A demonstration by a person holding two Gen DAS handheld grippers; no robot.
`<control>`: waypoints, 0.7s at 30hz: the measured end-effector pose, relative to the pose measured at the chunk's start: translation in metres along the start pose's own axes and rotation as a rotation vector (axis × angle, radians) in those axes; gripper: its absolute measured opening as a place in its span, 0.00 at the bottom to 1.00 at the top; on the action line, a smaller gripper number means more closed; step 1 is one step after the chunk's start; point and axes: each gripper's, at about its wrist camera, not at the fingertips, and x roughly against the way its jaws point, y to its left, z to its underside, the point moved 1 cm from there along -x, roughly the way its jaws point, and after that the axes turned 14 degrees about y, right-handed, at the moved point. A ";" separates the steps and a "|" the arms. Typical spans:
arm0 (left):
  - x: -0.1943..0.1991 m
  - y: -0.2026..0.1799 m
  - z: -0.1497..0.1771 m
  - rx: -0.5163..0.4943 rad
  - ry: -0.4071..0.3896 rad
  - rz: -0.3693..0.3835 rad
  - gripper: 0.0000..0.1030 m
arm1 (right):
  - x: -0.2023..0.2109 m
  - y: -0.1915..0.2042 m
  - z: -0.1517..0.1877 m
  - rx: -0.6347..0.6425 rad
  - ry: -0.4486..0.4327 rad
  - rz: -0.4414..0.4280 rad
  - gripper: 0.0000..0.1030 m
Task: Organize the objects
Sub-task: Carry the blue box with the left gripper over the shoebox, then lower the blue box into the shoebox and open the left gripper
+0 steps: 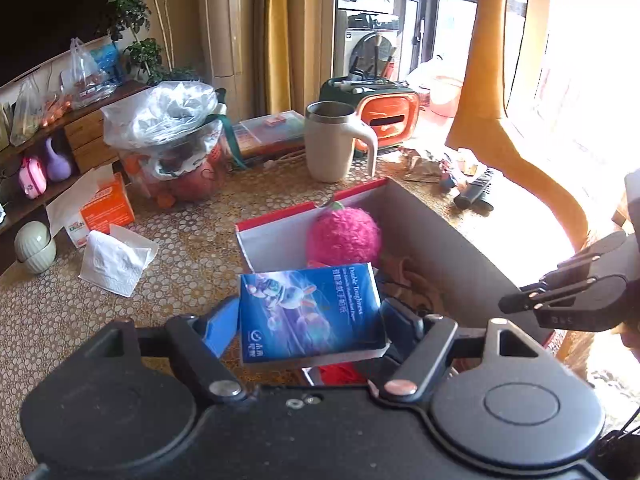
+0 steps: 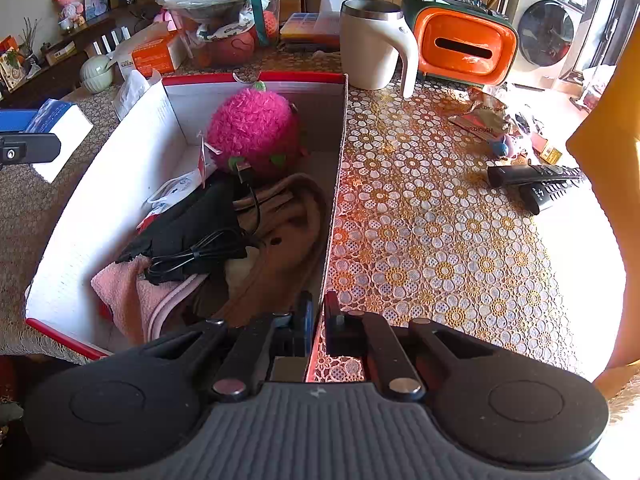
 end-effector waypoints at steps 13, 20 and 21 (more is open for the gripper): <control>-0.029 -0.066 -0.006 -0.084 0.030 0.054 0.73 | -0.001 -0.004 0.001 -0.014 -0.011 -0.021 0.05; -0.063 -0.075 -0.008 -0.085 0.075 0.021 0.73 | -0.001 -0.004 0.001 -0.015 -0.015 -0.023 0.05; -0.068 -0.074 -0.008 -0.086 0.083 0.010 0.73 | -0.001 -0.004 0.001 -0.014 -0.017 -0.022 0.05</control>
